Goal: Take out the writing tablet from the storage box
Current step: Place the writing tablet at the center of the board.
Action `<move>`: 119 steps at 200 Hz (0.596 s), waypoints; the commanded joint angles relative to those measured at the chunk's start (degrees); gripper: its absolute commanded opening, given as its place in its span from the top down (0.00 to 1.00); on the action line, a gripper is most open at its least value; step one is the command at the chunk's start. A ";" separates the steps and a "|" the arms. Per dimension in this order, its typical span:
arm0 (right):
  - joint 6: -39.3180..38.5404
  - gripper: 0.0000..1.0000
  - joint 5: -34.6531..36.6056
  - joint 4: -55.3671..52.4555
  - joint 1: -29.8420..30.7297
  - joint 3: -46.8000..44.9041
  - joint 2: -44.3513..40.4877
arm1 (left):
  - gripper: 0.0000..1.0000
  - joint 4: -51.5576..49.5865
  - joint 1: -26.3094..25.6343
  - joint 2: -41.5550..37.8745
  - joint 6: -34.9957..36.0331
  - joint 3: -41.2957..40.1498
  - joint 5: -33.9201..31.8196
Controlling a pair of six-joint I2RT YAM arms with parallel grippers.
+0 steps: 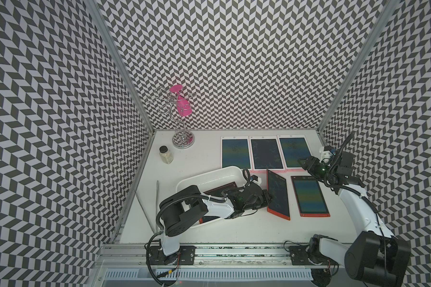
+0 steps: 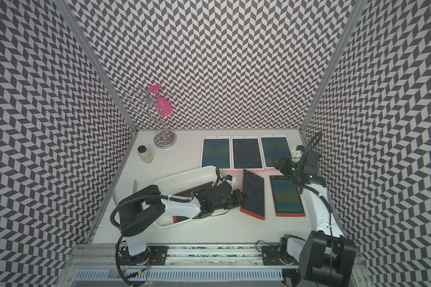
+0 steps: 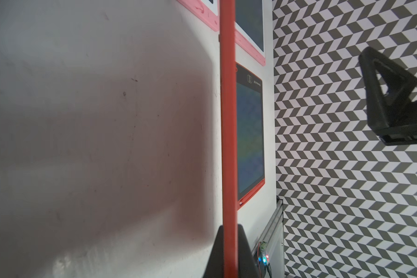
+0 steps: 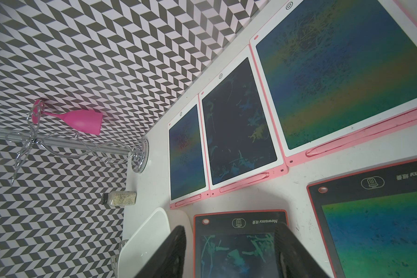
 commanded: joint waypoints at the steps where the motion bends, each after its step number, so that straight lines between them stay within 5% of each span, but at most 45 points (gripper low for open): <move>1: -0.84 0.41 -0.85 2.85 -0.47 -0.61 0.21 | 1.00 -0.86 -0.10 0.99 -0.35 1.86 -2.13; 119: -1.55 0.41 -3.46 4.29 -0.43 -0.66 0.78 | 1.00 -9.91 -0.81 5.94 1.06 9.97 -3.55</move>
